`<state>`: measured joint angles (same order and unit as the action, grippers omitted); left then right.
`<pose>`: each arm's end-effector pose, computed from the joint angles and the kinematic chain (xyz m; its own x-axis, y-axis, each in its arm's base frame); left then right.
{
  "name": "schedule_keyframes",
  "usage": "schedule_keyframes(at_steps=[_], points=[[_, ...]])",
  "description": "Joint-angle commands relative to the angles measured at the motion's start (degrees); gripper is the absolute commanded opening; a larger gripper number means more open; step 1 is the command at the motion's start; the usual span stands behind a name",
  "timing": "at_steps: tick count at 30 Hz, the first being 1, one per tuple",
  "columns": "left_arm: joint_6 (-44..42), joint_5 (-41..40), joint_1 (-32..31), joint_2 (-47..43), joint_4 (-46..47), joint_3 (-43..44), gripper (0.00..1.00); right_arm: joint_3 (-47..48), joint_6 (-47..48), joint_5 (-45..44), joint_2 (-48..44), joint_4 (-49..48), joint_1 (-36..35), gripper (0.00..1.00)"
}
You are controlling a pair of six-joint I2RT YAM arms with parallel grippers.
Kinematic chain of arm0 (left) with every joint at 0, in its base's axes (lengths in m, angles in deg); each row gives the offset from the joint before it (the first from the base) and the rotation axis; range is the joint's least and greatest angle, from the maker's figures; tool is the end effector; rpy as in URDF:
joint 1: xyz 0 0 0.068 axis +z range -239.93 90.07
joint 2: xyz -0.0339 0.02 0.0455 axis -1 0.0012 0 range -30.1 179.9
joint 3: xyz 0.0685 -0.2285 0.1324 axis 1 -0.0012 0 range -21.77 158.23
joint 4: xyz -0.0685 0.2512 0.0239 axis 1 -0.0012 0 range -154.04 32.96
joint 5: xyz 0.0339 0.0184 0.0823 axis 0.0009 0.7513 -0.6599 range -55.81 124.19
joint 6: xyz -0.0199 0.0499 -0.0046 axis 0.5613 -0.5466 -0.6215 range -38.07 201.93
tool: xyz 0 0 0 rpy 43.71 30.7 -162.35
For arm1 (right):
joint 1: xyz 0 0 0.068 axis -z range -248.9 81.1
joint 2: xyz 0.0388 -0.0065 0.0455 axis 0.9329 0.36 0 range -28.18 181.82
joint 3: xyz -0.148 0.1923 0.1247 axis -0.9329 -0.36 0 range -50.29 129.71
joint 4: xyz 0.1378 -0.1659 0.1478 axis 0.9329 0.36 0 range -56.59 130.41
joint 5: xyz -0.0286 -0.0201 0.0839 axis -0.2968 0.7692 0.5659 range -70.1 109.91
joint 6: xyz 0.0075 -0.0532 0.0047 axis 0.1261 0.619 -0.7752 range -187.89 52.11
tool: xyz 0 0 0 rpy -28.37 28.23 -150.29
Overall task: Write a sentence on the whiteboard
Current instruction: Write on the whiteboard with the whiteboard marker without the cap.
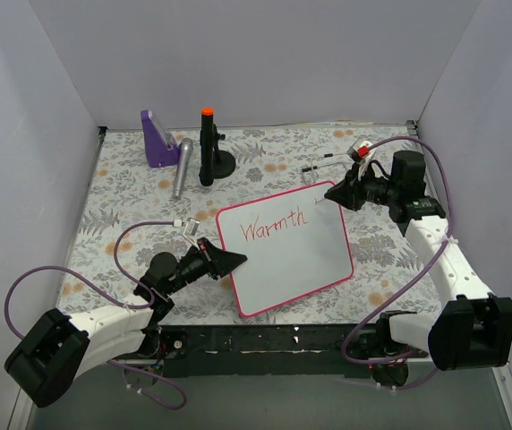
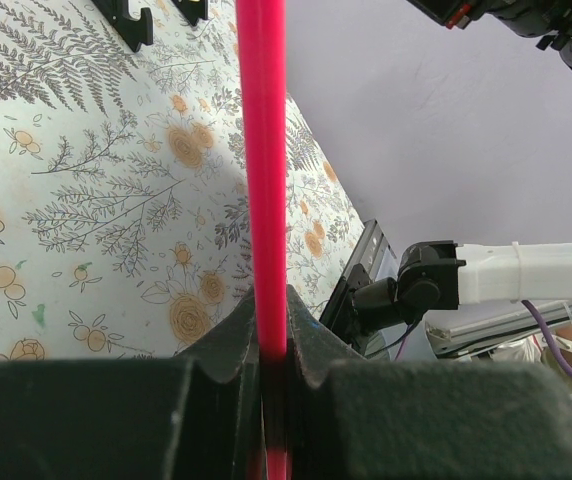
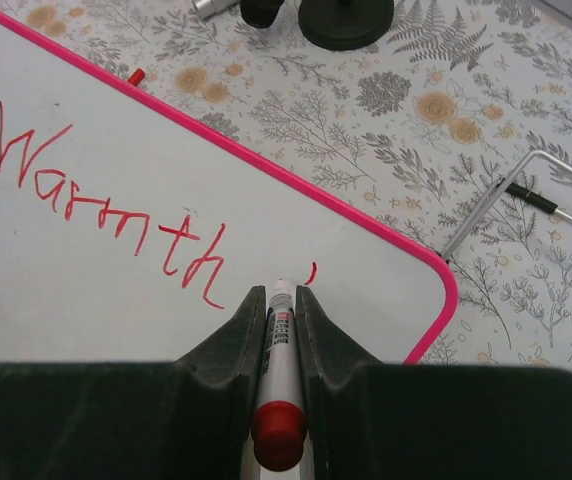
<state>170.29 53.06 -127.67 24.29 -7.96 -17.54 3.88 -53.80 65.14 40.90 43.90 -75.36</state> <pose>0.1329 -0.1174 0.1764 -0.8349 -0.5499 -0.0226 0.0090 0.0274 -0.9996 0.2630 0.0551 0.3126 -0.2387 -0.1995 -0.9504 -0.7988 0.5969 0.0753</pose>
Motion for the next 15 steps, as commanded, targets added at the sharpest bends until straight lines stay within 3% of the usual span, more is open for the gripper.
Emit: schedule_keyframes(at_steps=[1, 15], points=[[-1.08, -0.77, -0.32, -1.84, 5.32, 0.52, 0.0, -0.21, 2.35, 4.6, -2.99, 0.5, -0.22, 0.01], [-0.73, 0.28, -0.32, -0.69, 6.82, 0.69, 0.0, -1.79, 2.09, 3.55, 0.44, 0.24, -0.92, 0.01]])
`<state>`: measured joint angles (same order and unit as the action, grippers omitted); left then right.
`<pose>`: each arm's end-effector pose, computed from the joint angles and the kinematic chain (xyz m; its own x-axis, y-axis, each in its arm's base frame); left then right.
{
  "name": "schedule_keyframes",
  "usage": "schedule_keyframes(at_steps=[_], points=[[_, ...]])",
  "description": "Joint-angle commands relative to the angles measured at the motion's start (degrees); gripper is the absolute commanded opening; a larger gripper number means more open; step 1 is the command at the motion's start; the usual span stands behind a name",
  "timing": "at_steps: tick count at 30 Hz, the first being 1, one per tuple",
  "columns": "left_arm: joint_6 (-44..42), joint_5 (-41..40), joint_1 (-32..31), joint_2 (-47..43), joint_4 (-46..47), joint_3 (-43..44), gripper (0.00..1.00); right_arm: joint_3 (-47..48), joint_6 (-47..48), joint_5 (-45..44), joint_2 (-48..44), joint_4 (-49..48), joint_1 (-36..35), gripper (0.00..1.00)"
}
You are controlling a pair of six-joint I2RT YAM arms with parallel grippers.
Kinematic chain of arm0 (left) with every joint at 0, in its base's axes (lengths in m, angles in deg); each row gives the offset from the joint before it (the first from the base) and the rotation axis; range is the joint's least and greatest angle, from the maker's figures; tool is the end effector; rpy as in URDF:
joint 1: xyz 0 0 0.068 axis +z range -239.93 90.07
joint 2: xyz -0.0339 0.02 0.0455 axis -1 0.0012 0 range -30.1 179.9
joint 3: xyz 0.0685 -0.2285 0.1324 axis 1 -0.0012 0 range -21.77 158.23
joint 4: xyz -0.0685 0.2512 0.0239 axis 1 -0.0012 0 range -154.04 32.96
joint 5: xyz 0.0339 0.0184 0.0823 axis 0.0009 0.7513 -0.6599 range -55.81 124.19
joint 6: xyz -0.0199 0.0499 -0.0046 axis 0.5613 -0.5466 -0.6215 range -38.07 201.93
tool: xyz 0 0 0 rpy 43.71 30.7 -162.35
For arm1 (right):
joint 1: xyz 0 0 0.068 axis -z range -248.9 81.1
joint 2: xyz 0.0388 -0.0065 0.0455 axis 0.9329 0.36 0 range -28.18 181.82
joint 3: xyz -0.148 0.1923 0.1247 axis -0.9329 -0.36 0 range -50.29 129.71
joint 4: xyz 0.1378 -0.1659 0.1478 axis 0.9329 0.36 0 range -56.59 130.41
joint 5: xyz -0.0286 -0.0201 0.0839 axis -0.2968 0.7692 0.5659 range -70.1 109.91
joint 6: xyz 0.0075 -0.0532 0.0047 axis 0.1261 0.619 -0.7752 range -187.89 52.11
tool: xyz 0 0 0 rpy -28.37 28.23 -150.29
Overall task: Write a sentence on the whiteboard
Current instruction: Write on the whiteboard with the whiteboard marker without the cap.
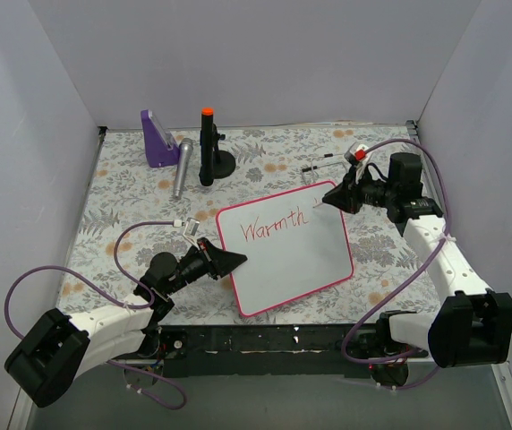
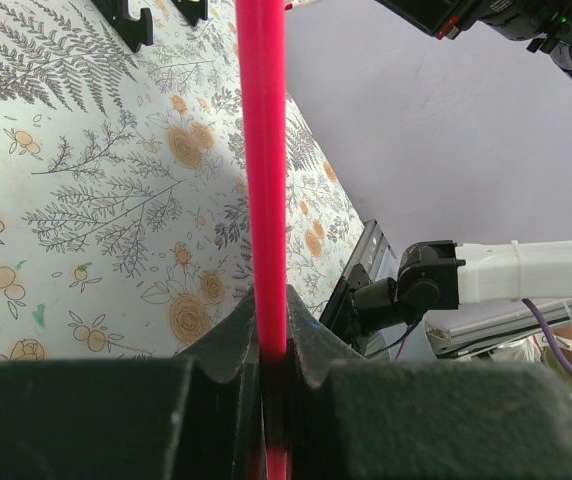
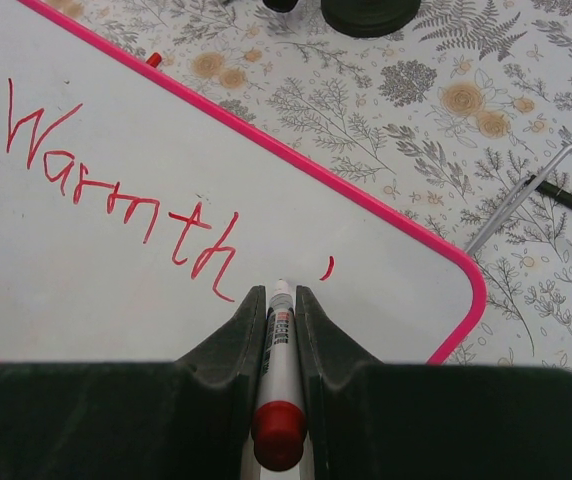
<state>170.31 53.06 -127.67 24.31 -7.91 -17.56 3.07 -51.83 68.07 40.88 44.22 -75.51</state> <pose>0.1329 -0.1173 0.1763 -0.8349 -0.5499 -0.0223 0.0088 0.0271 -0.9996 0.2605 0.0568 0.3080 -0.2214 -0.2113 -0.9520 -0.8329 0.5487 0.0719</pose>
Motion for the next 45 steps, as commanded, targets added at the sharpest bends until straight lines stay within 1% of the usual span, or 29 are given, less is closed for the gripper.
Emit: schedule_keyframes(at_steps=[1, 14, 21, 27, 33, 37, 42, 45], points=[[-0.66, 0.37, -0.32, -0.71, 6.86, 0.63, 0.0, -1.07, -0.14, 0.44, 0.73, -0.35, -1.03, 0.01], [-0.93, 0.55, -0.32, -0.97, 6.78, 0.45, 0.0, -0.63, -1.81, -5.53, 1.35, -1.75, -1.04, 0.01], [-1.02, 0.64, -0.32, -1.06, 6.77, 0.45, 0.0, 0.25, -2.17, -6.41, 1.43, -1.93, 0.11, 0.01], [-1.1, 0.73, -0.32, -0.98, 6.86, 0.36, 0.0, 0.78, -1.82, -4.4, 1.78, -1.58, 0.46, 0.01], [-1.02, 0.73, -0.32, -0.54, 7.21, 0.45, 0.0, 0.6, 3.36, 0.79, 2.22, 3.86, 0.37, 0.01], [-1.02, 0.73, -0.32, -0.45, 7.39, 0.36, 0.0, 0.34, 5.48, 1.76, 1.87, 7.38, 0.46, 0.01], [-1.02, 0.73, -0.32, -0.54, 7.3, 0.36, 0.0, 0.07, 6.71, 0.71, 1.43, 9.23, 0.37, 0.01], [-0.93, 0.81, -0.32, -0.45, 7.57, 0.28, 0.0, 0.16, 6.1, -1.39, 1.34, 8.18, 0.37, 0.01]])
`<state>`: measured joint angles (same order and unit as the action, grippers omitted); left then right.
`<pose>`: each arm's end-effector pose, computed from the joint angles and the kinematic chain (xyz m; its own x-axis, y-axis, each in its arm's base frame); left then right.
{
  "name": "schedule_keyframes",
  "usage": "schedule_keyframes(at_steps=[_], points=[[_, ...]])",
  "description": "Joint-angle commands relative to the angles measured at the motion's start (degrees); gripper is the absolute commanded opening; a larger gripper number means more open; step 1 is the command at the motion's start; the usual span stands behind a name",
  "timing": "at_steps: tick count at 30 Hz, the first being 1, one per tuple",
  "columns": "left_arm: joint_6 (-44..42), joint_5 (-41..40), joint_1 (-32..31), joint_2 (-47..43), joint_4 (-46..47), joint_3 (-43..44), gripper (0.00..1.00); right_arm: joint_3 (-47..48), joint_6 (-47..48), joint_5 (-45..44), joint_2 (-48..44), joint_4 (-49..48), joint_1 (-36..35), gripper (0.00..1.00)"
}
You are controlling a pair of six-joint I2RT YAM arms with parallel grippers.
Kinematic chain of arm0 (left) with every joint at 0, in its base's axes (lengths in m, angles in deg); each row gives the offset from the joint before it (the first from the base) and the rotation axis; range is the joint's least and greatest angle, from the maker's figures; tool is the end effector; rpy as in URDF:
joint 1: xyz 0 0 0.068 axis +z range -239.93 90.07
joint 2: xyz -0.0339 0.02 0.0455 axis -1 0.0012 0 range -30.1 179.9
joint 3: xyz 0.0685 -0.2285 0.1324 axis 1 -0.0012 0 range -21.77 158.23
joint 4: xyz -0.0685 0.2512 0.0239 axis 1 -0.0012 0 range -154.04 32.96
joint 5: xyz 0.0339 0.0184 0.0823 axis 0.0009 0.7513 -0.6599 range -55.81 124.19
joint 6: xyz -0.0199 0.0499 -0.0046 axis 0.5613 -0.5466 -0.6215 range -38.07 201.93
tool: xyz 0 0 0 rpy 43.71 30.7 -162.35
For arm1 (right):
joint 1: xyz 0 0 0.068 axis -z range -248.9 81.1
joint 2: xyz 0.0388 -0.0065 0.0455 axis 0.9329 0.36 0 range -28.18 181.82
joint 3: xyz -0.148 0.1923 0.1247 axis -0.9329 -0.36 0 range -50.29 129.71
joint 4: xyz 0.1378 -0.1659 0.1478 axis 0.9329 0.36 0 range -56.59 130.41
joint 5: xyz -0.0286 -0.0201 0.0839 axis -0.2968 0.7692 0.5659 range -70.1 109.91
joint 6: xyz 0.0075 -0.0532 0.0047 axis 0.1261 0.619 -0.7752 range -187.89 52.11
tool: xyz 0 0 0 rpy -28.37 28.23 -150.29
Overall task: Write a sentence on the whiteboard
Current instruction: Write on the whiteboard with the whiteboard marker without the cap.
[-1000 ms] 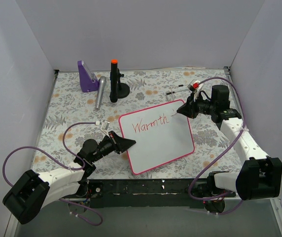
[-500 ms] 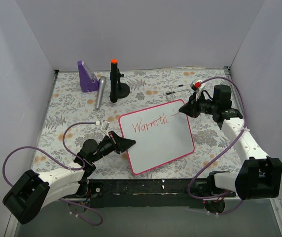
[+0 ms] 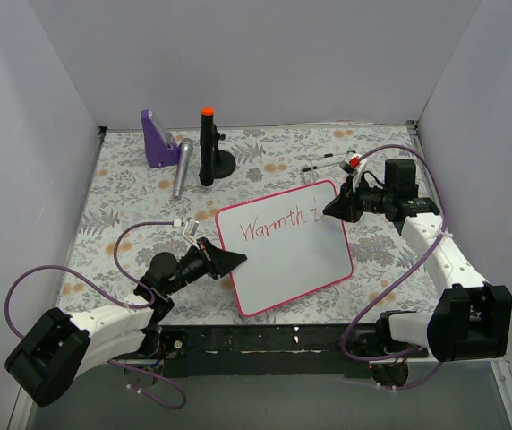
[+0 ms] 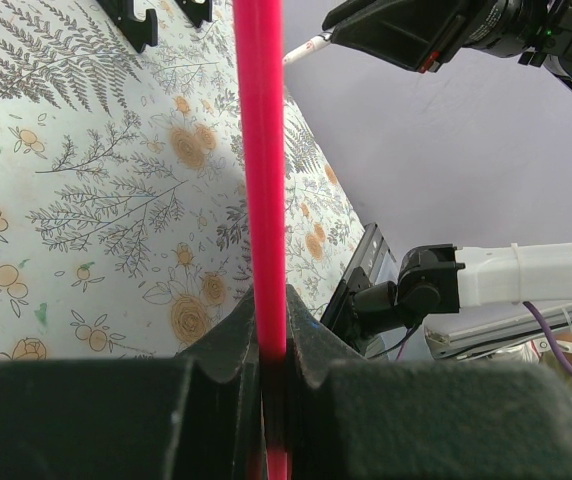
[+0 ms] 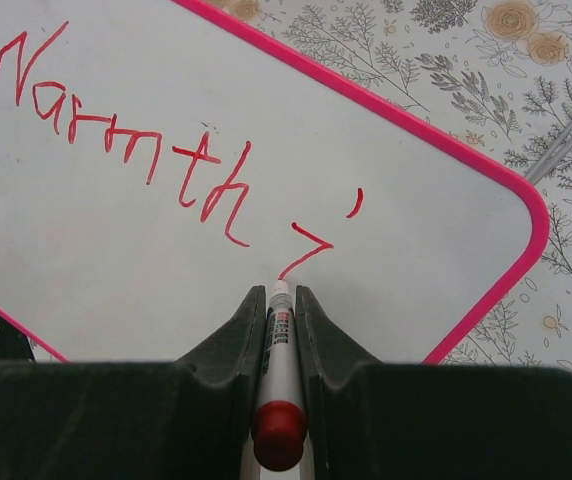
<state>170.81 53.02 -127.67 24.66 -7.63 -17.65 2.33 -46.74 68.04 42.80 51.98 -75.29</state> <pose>0.1330 -0.1174 0.1754 -0.8346 -0.5507 -0.0127 -0.0007 0.0240 -0.9997 0.2590 0.0556 0.2842 -0.3164 -0.2777 -0.9071 -0.8365 0.5326 0.1287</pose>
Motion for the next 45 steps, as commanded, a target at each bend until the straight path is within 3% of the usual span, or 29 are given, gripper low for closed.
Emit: schedule_keyframes(at_steps=[1, 17, 45], points=[[-1.52, 1.03, -0.32, -0.54, 7.37, 0.54, 0.0, 1.43, 0.22, -2.08, -0.49, -0.02, 0.24, 0.01], [-1.52, 0.95, -0.32, -1.24, 6.93, 0.28, 0.0, 5.65, -5.06, -2.44, 1.61, -6.09, 2.7, 0.01], [-1.61, 0.86, -0.32, -1.24, 7.02, 0.19, 0.0, 2.04, -0.4, 0.46, 0.38, -0.19, 2.7, 0.01]])
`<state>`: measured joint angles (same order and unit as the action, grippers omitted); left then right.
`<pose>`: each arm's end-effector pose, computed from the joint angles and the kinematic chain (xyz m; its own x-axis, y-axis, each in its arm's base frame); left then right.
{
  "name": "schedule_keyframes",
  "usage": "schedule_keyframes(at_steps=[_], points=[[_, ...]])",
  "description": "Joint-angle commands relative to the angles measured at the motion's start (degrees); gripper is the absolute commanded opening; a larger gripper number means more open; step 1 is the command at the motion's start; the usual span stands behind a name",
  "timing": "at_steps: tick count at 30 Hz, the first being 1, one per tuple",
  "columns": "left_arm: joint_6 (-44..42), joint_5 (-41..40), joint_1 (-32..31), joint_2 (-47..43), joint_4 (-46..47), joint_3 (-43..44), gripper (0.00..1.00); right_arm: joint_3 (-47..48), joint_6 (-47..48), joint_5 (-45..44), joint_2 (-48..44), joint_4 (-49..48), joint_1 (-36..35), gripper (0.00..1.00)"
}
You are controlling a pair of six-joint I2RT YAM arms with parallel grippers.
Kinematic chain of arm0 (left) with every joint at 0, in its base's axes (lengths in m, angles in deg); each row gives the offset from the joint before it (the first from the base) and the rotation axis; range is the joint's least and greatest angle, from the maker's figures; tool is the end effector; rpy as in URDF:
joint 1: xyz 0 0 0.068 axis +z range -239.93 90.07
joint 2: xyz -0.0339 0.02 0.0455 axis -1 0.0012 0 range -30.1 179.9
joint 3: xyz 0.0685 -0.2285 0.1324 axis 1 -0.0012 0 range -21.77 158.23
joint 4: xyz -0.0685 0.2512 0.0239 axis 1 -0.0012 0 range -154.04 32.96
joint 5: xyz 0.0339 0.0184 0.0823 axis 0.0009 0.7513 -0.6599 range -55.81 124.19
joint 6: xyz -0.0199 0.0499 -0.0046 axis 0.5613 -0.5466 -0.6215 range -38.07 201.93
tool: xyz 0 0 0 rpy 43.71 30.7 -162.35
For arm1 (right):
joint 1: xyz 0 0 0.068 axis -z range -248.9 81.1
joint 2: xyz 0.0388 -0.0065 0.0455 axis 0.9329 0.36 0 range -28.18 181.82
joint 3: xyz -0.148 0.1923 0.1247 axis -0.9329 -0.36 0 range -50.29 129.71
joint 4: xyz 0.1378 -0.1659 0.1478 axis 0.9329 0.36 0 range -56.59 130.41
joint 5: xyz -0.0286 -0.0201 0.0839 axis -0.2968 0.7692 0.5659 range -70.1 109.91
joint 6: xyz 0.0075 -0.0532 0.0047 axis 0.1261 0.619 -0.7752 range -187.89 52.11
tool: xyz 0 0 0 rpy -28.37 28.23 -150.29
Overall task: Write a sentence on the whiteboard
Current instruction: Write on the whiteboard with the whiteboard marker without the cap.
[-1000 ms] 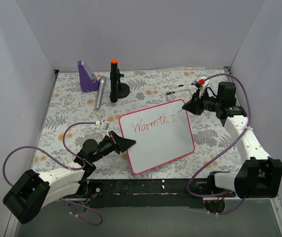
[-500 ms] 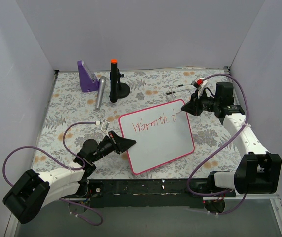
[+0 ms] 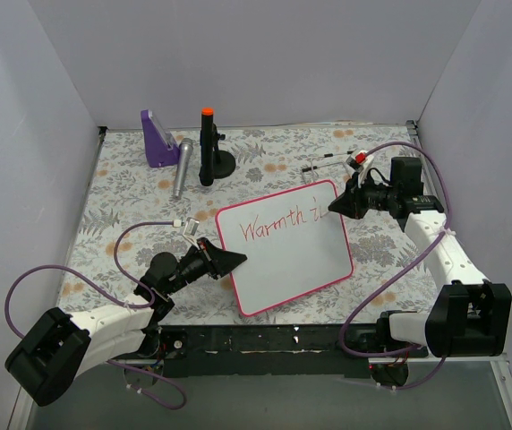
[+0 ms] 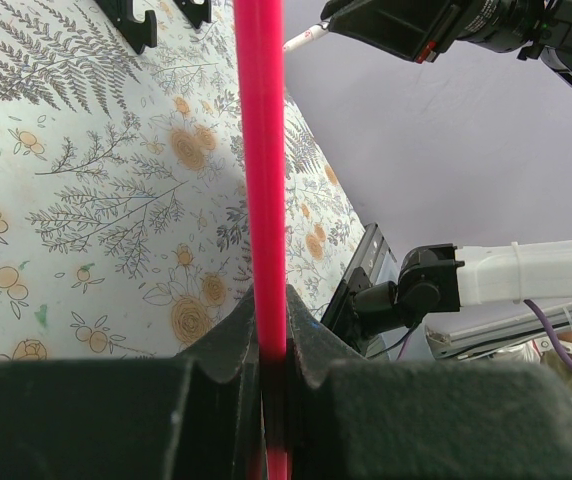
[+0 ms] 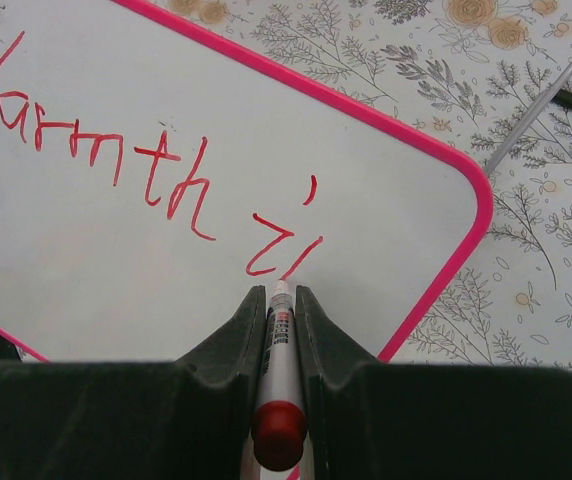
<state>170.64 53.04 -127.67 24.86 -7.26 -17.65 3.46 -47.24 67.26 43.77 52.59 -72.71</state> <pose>0.1332 -0.1176 0.1755 -0.8348 -0.5504 -0.0166 0.0041 0.0238 -0.9997 0.2654 0.0439 0.2855 -0.3450 -0.2624 -0.9012 -0.8015 0.5819 0.1375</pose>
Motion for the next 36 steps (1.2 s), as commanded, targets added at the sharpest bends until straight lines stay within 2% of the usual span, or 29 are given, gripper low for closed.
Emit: schedule_keyframes(at_steps=[1, 19, 36], points=[[-1.43, 0.84, -0.32, -1.52, 6.73, 0.27, 0.0, 1.43, -0.68, 1.34, -0.31, -1.25, 0.04, 0.01], [-1.52, 0.75, -0.32, -2.22, 6.21, 0.01, 0.0, 5.39, -5.18, -1.56, 2.85, -6.79, 1.44, 0.01], [-1.78, 0.66, -0.32, -2.31, 6.12, 0.1, 0.0, 1.53, 2.47, -0.68, -0.49, 1.91, 2.41, 0.01]])
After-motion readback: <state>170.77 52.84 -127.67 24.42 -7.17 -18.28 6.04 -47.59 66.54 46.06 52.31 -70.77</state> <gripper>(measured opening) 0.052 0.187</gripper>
